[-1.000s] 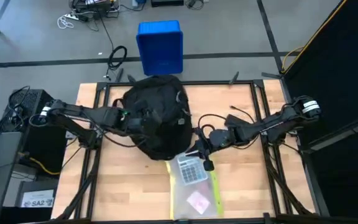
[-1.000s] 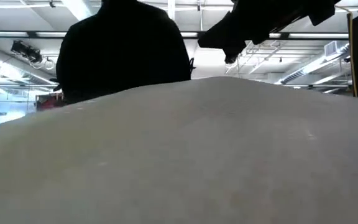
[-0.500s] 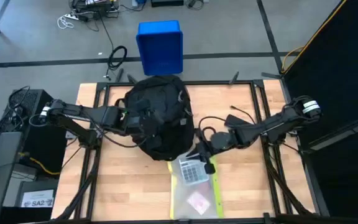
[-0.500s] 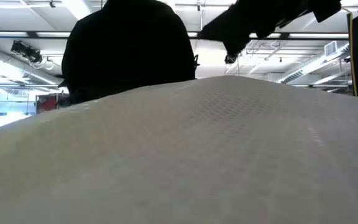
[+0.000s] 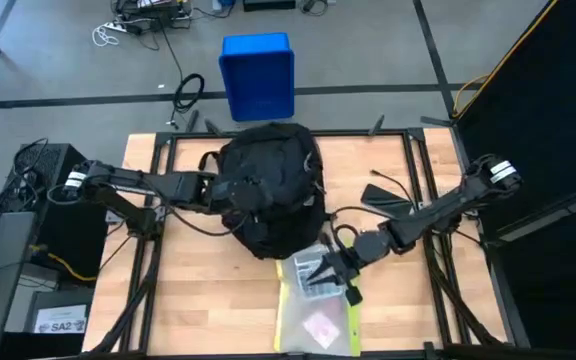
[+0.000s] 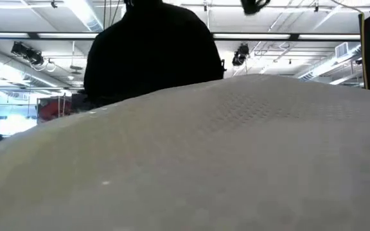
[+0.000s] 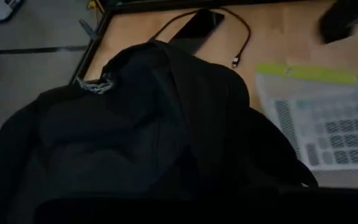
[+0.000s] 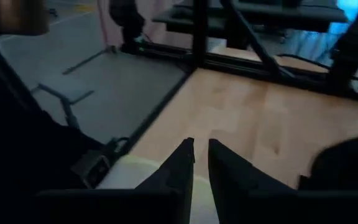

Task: Unpack backpack
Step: Put the zip lock bag into the backpack

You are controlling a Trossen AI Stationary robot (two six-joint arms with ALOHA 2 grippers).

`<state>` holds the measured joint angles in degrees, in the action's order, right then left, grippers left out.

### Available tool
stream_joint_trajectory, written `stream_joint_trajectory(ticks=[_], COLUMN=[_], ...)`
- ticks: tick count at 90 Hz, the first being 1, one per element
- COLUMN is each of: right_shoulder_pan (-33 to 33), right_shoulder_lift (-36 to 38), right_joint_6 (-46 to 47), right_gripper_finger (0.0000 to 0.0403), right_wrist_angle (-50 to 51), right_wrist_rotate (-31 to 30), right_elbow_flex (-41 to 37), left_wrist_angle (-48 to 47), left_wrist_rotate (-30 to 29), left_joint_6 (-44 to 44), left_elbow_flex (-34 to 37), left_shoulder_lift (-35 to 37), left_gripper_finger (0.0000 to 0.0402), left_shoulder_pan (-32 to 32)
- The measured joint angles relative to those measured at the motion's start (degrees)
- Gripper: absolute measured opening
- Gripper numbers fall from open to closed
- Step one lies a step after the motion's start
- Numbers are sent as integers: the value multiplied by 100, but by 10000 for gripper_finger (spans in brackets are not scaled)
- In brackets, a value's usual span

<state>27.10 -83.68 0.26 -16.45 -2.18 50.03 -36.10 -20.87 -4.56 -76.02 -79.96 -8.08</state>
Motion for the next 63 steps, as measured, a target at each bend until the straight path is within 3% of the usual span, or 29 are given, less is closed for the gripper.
stream_joint_trajectory(ticks=[16,32,63], right_shoulder_pan=[367,285,22], right_shoulder_lift=[57,-88,-1641], right_joint_6=[-210,130,533], right_gripper_finger=[22,32,106], right_wrist_angle=[657,758,-121], right_wrist_rotate=[-551,-568,-515], right_elbow_flex=[314,245,223], left_wrist_angle=[81,219,346], left_wrist_rotate=[19,283,332], left_joint_6=[95,138,135], left_elbow_flex=[18,18,143], left_shoulder_lift=[0,9,20], left_gripper_finger=[0,0,0], left_shoulder_pan=[52,120,196])
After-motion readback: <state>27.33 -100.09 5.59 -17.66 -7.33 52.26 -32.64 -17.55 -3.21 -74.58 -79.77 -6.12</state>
